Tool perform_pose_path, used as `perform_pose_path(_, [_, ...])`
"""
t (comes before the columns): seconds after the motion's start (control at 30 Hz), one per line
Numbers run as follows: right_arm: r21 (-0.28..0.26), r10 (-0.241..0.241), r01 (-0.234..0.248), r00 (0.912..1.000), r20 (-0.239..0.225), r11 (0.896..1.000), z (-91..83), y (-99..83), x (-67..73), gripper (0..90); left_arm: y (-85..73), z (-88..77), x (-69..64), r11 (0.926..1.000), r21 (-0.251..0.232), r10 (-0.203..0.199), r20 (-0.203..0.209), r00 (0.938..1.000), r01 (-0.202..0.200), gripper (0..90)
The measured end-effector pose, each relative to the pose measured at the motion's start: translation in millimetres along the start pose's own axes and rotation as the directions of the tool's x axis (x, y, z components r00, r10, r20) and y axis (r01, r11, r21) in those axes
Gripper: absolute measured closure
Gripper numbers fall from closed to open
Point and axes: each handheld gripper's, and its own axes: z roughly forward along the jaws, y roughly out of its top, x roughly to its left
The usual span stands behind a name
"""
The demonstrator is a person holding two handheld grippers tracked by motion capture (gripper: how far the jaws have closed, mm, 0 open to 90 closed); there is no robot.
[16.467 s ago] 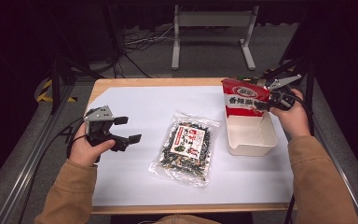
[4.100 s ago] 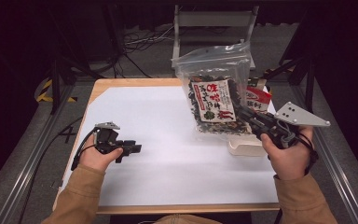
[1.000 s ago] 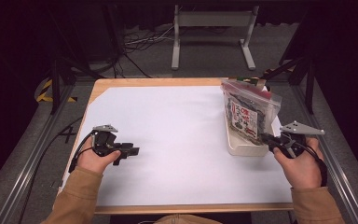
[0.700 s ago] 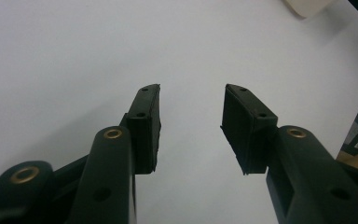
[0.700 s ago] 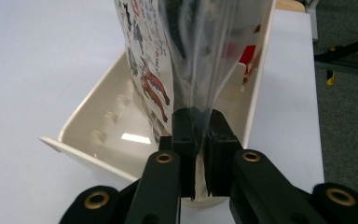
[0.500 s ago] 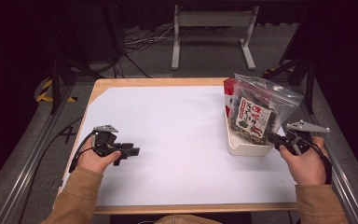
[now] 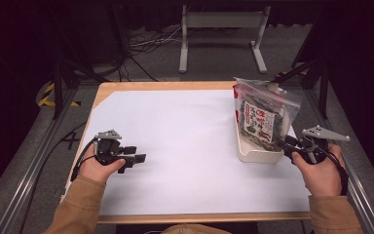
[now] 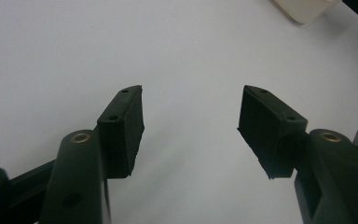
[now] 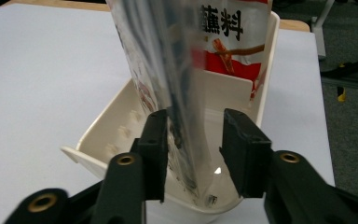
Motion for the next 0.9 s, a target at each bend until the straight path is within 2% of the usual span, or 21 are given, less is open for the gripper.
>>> perform_pose_path(0.33, [-0.053,-0.084,0.083,0.9964,-0.013,0.995,-18.7,0.0,18.0,37.3,-2.6,-10.8,-10.0,0.9987,-0.032,0.039,-0.001,0.9992,-0.039,36.9])
perform_pose_path(0.47, [-0.064,-0.108,0.106,0.9939,-0.025,0.992,-25.8,-1.9,25.0,35.3,-4.4,-14.2,-12.6,0.998,-0.04,0.049,-0.001,0.9988,-0.049,36.7])
perform_pose_path(0.57, [-0.078,-0.124,0.121,0.9913,-0.044,0.99,-33.3,-3.4,32.4,35.0,-6.9,-18.5,-15.1,0.9956,-0.06,0.072,-0.005,0.9974,-0.072,35.6])
perform_pose_path(0.63, [-0.098,-0.16,0.154,0.9855,-0.056,0.983,-37.2,-3.5,37.2,34.8,-9.0,-21.5,-16.1,0.993,-0.073,0.093,-0.005,0.9956,-0.093,34.5])
perform_pose_path(0.73, [-0.119,-0.183,0.171,0.9786,-0.094,0.978,-41.7,-3.6,45.7,34.7,-12.5,-26.5,-17.7,0.9893,-0.094,0.112,0.001,0.9937,-0.112,34.1])
perform_pose_path(0.77, [-0.127,-0.195,0.181,0.9751,-0.106,0.975,-42.8,-3.5,48.0,34.7,-13.7,-28.8,-17.7,0.9862,-0.102,0.13,-0.003,0.9914,-0.13,34.1])
perform_pose_path(0.87, [-0.153,-0.231,0.208,0.9607,-0.154,0.966,-44.7,-3.7,56.5,34.7,-17.7,-32.9,-19.7,0.9823,-0.12,0.145,0.002,0.9894,-0.144,34.0])
perform_pose_path(0.9, [-0.167,-0.256,0.228,0.9509,-0.174,0.959,-44.6,-3.8,60.5,34.5,-18.9,-34.0,-19.6,0.9799,-0.126,0.156,0.002,0.9877,-0.155,34.0])
